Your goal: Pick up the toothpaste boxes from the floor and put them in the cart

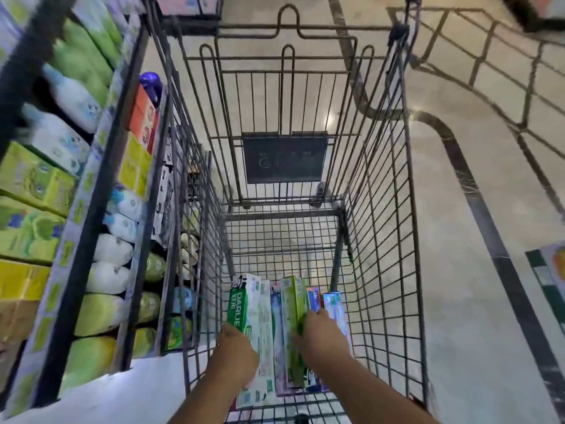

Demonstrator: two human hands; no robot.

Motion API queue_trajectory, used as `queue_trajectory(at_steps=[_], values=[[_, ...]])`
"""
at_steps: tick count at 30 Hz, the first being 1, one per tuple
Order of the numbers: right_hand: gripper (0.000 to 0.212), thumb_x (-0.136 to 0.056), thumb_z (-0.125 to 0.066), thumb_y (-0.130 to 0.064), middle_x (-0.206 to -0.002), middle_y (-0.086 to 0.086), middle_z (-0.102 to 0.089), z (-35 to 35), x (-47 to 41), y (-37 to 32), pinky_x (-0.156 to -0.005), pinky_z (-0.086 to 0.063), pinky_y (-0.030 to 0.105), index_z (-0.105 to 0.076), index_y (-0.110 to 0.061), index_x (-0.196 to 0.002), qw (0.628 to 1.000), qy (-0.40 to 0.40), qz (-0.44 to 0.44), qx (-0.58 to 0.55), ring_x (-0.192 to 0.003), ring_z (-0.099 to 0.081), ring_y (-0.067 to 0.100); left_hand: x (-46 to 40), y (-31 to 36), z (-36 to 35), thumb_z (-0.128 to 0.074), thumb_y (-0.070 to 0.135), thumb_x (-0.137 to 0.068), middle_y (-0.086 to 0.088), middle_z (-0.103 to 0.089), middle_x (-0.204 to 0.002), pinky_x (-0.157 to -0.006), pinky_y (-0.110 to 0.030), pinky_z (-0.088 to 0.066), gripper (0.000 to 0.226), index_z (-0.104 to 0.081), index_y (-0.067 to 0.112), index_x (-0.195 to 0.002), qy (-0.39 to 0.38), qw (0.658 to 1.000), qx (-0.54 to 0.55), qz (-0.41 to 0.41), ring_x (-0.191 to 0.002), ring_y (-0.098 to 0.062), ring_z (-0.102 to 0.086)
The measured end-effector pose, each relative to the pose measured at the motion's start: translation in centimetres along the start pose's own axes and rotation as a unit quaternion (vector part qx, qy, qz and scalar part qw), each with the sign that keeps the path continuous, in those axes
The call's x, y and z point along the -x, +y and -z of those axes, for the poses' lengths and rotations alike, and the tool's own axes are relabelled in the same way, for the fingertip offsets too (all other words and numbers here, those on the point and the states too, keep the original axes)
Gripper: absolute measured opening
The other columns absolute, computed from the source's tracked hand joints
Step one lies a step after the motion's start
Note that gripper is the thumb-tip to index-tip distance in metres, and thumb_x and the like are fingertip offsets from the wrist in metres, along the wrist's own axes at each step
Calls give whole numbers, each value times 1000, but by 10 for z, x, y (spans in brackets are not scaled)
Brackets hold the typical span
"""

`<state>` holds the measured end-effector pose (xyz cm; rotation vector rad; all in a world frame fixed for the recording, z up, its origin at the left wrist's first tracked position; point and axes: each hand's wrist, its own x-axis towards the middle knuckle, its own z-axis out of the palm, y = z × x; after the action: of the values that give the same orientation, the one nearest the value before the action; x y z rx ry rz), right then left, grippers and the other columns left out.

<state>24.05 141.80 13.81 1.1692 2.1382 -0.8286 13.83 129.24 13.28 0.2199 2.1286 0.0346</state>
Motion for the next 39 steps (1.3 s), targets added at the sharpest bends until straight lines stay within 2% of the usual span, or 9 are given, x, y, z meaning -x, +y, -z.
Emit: queue_trajectory(at_steps=[2, 5, 9, 13, 19, 23, 26, 33, 39], values=[[29, -94, -55, -34, -119, 6, -50, 3, 2, 0, -84, -49, 36, -55, -13, -115, 1000, -8, 4, 6, -106, -56, 25, 1, 2, 2, -51, 24, -97, -28, -22, -155, -64, -18, -48, 92, 18, -9, -147, -22, 1000, 5, -1, -97, -14, -65], [26, -92, -58, -29, -115, 5, -51, 12, 7, -1, -86, -52, 37, -53, -14, -113, 1000, -2, 4, 8, -103, -56, 23, 8, 4, 9, -51, 29, -98, -25, -2, -160, -74, -20, -45, 93, 18, -7, -148, -18, 999, -14, -22, -105, -17, -66], [29, -94, -53, -29, -117, 4, -51, 32, 23, -4, -90, -51, 39, -50, -15, -119, 1000, 3, 10, 5, -105, -55, 21, 24, 9, 30, -53, 33, -96, -19, -30, -152, -90, -27, -48, 84, 0, -2, -152, -1, 997, -44, -65, -117, -24, -57], [36, -95, -56, -35, -124, 5, -52, 67, 56, -11, -94, -49, 37, -52, -13, -123, 998, 5, 53, 19, -108, -55, 21, 64, 16, 69, -50, 45, -96, -12, -33, -153, -109, -35, -39, 74, -21, 6, -151, -7, 989, -78, -126, -132, -25, -44], [51, -95, -53, -50, -128, 10, -54, 144, 118, -58, -101, -47, 44, -50, -11, -129, 985, 45, 155, 63, -115, -54, 25, 156, 0, 158, -44, 71, -86, 6, -54, -120, -90, -26, -45, 67, -42, 26, -135, 27, 980, -17, -195, -105, -9, -56], [63, -92, -51, -57, -137, 11, -51, 189, 155, -103, -104, -44, 44, -48, -11, -136, 967, 85, 225, 82, -123, -51, 28, 209, -21, 210, -39, 66, -92, -6, -35, -155, -105, -34, -33, 78, -24, 19, -153, 78, 978, 23, -191, -136, -23, -41], [65, -92, -51, -58, -140, 12, -50, 207, 192, -133, -106, -43, 45, -47, -13, -138, 950, 108, 276, 97, -125, -51, 29, 249, -42, 234, -38, 66, -93, -6, -44, -147, -99, -35, -39, 55, -42, 26, -130, 94, 974, 59, -196, -123, -22, -49], [63, -91, -48, -64, -132, 9, -53, 187, 266, -176, -95, -47, 39, -51, -16, -131, 919, 143, 335, 146, -114, -54, 25, 310, -109, 233, -34, 76, -88, 0, -16, -163, -114, -44, -30, 89, -13, 23, -156, 109, 972, 68, -199, -146, -24, -26], [63, -90, -46, -67, -119, 8, -58, 104, 343, -233, -81, -48, 33, -55, -15, -126, 886, 136, 393, 206, -101, -56, 22, 355, -252, 210, -39, 73, -88, -12, -48, -141, -107, -47, -39, 83, -40, 9, -141, 157, 962, 106, -194, -127, -30, -49]])
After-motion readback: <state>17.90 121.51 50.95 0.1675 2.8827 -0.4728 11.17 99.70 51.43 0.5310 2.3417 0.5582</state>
